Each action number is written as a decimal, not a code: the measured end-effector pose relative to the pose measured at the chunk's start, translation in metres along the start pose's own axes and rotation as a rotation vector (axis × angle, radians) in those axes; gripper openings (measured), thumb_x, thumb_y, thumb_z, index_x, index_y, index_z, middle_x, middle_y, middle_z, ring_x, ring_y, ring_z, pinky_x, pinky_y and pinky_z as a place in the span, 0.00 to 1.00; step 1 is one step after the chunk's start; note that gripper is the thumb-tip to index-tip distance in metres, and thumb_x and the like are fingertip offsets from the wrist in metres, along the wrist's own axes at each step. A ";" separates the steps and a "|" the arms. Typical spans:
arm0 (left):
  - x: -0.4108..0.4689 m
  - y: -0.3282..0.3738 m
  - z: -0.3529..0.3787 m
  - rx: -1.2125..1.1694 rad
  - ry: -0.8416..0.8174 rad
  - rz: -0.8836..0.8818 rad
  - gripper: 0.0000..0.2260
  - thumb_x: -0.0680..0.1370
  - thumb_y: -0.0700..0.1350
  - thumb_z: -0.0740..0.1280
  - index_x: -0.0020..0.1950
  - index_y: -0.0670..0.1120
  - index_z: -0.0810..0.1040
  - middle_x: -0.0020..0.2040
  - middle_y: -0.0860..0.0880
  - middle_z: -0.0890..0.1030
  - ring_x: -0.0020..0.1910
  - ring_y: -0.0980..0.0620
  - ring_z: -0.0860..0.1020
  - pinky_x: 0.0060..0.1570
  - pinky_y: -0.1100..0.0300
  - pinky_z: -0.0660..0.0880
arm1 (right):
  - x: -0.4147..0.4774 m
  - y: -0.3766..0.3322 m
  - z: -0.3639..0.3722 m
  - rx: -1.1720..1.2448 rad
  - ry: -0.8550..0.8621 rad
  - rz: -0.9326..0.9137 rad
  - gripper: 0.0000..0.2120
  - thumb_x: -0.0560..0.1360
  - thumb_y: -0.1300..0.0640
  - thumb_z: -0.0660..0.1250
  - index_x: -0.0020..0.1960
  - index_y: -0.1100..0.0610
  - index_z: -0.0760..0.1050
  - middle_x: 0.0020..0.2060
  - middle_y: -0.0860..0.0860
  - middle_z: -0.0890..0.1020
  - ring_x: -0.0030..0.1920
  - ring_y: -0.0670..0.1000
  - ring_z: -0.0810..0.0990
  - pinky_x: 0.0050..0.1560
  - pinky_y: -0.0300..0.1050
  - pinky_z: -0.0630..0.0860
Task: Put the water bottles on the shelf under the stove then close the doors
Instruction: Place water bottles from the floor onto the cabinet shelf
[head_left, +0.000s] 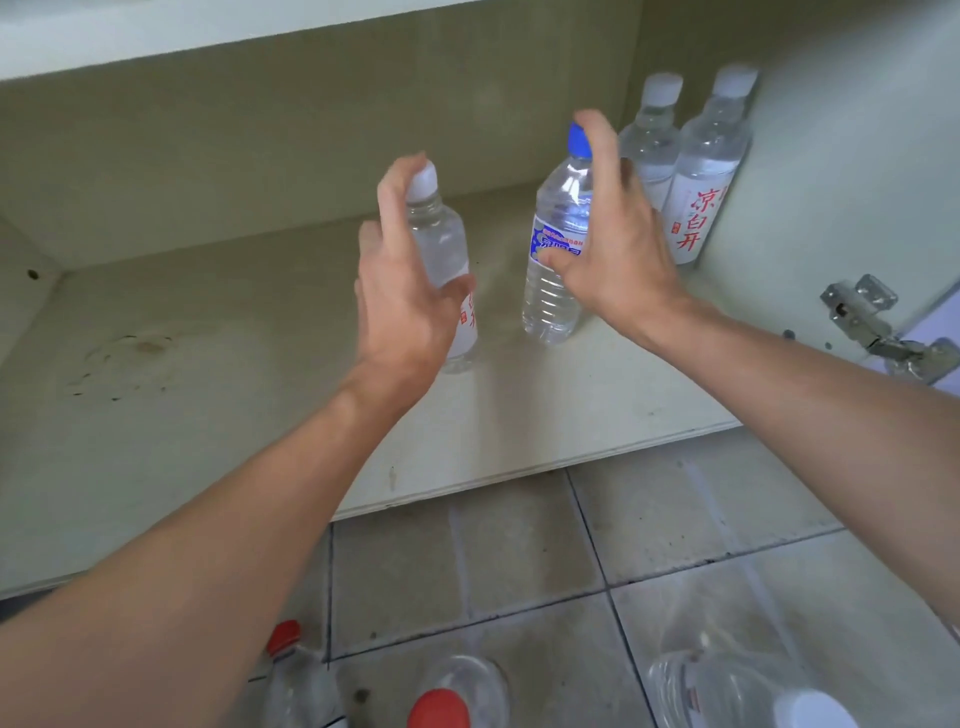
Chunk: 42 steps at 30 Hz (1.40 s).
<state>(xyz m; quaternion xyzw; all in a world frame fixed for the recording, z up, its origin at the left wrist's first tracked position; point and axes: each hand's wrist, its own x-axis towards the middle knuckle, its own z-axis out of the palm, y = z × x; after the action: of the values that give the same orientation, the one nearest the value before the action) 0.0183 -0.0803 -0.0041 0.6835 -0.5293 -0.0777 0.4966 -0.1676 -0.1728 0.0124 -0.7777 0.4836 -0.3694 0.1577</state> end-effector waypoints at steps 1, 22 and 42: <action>0.005 0.000 0.004 0.004 -0.008 -0.003 0.46 0.73 0.36 0.80 0.79 0.67 0.61 0.67 0.53 0.76 0.61 0.49 0.78 0.64 0.50 0.79 | 0.004 -0.001 0.002 -0.013 -0.010 -0.018 0.51 0.72 0.64 0.79 0.83 0.42 0.53 0.63 0.55 0.74 0.54 0.61 0.79 0.57 0.59 0.79; 0.083 -0.010 0.056 0.062 -0.020 0.068 0.48 0.72 0.36 0.78 0.82 0.65 0.58 0.62 0.50 0.76 0.54 0.49 0.80 0.40 0.73 0.75 | 0.066 0.015 0.029 0.021 -0.002 -0.054 0.55 0.70 0.63 0.81 0.84 0.40 0.51 0.68 0.53 0.74 0.59 0.60 0.80 0.60 0.62 0.81; 0.097 -0.010 0.055 0.027 -0.042 0.049 0.47 0.70 0.41 0.80 0.80 0.64 0.60 0.64 0.53 0.79 0.56 0.49 0.83 0.57 0.49 0.84 | 0.062 0.010 0.035 0.027 0.025 -0.013 0.54 0.71 0.63 0.81 0.85 0.41 0.54 0.68 0.51 0.73 0.60 0.59 0.80 0.60 0.53 0.79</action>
<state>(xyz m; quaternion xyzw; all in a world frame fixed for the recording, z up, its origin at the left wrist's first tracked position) 0.0321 -0.1912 0.0017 0.6752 -0.5571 -0.0726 0.4780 -0.1324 -0.2353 0.0083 -0.7738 0.4756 -0.3868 0.1597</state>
